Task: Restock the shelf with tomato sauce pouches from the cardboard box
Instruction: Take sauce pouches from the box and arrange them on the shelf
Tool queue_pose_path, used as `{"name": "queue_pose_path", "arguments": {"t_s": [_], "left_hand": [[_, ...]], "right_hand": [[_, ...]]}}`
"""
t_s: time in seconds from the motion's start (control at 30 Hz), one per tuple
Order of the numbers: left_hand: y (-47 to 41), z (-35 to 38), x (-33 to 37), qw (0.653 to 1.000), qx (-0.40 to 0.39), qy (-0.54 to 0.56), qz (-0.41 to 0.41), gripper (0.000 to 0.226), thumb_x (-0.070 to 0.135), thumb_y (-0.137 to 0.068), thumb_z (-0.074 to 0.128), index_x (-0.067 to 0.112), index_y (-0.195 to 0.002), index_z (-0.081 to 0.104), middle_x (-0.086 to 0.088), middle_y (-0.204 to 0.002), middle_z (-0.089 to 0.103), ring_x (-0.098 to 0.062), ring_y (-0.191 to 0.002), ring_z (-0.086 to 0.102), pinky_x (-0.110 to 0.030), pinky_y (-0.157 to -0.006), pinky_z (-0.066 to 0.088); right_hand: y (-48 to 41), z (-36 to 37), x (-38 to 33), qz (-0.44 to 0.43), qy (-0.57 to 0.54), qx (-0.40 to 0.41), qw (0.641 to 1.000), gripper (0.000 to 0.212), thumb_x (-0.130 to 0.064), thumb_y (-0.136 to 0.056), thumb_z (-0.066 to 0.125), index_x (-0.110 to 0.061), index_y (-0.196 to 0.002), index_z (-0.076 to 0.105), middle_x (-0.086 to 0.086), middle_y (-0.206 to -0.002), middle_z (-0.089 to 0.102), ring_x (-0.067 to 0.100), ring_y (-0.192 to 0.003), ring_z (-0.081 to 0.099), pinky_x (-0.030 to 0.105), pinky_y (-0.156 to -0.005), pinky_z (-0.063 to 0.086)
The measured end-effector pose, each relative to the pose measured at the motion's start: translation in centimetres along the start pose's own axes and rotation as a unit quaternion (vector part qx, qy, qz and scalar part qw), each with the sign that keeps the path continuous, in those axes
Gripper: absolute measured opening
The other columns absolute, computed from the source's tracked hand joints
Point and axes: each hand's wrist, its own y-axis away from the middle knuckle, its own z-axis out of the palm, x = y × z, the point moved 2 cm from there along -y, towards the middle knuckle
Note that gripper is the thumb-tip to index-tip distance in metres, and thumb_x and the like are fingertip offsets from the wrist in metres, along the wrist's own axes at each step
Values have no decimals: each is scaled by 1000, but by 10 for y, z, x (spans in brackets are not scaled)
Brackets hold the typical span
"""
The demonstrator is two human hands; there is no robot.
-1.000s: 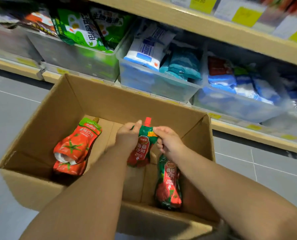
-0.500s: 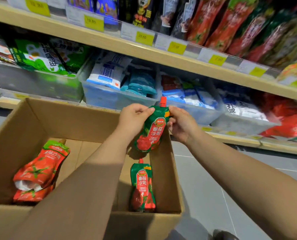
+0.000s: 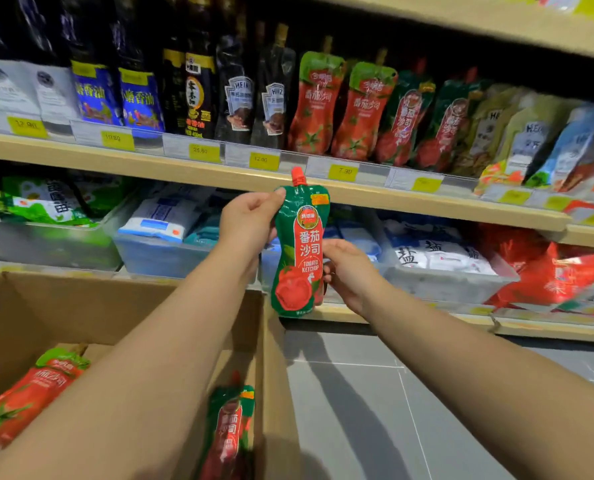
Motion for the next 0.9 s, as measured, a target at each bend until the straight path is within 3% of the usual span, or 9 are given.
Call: {"name": "queue_pose_path", "arguments": {"t_s": [0.07, 0.17, 0.3, 0.37, 0.47, 0.57, 0.73, 0.8, 0.9], "left_hand": [[2, 31, 0, 1000, 0, 12, -4, 17, 29, -85, 64, 12, -86, 67, 0, -72, 68, -2, -52, 61, -15, -48, 50], [6, 82, 2, 1000, -23, 5, -11, 26, 27, -84, 66, 3, -95, 67, -6, -80, 69, -16, -71, 64, -33, -75, 56], [3, 141, 2, 984, -95, -151, 9, 31, 29, -75, 75, 9, -97, 67, -9, -94, 72, -21, -86, 68, -38, -84, 56], [-5, 167, 9, 968, -114, -216, 56, 32, 29, -75, 74, 10, -100, 68, -9, -99, 72, -21, -91, 67, -37, -87, 54], [-18, 202, 26, 937, -95, -320, 106, 40, 39, -75, 73, 12, -102, 66, -2, -96, 70, -20, -93, 65, -37, -88, 52], [-33, 234, 42, 931, -61, -336, 128, 43, 41, -73, 73, 11, -104, 64, 3, -88, 61, -20, -93, 63, -31, -84, 50], [-64, 274, 64, 945, -9, -290, 154, 58, 41, -72, 75, 12, -120, 60, -1, -111, 66, -14, -94, 59, -28, -83, 49], [-72, 285, 68, 943, 16, -292, 160, 56, 40, -75, 73, 13, -121, 59, -2, -116, 66, -16, -100, 61, -27, -81, 48], [-85, 300, 71, 938, 44, -295, 177, 51, 40, -77, 70, 14, -120, 59, -1, -116, 66, -16, -98, 61, -23, -73, 42]], "right_hand": [[0, -28, -11, -36, 21, 19, 999, 31, -15, -93, 49, -18, -65, 62, -6, -52, 60, 5, -43, 46, 16, -38, 34], [-3, -73, -31, -57, 27, 61, 996, 35, -19, -91, 52, -17, -58, 63, -2, -51, 62, 11, -41, 52, 22, -39, 36], [-15, -122, -68, -78, 5, 119, 990, 31, -17, -92, 51, -16, -66, 67, -5, -50, 65, 1, -39, 57, 13, -37, 41], [-24, -144, -88, -78, -15, 132, 988, 41, -15, -93, 49, -15, -57, 68, -5, -47, 65, 2, -37, 57, 13, -36, 42], [-39, -171, -115, -68, -34, 163, 984, 38, -14, -94, 51, -12, -58, 61, -4, -38, 61, 4, -29, 54, 10, -31, 37], [-51, -194, -141, -54, -31, 190, 980, 28, -12, -95, 49, -9, -69, 59, -4, -31, 53, 1, -20, 43, 8, -25, 27], [-87, -220, -186, -18, -15, 215, 976, 15, -18, -94, 51, -6, -91, 61, 5, -60, 52, 15, -32, 43, 10, -26, 25], [-101, -223, -197, -17, -12, 219, 976, 14, -17, -94, 50, -8, -86, 58, 6, -61, 50, 15, -43, 40, 20, -33, 35], [-122, -231, -207, -51, 0, 234, 971, 14, -11, -92, 43, -7, -90, 57, 14, -78, 59, 24, -61, 53, 31, -56, 45]]}}
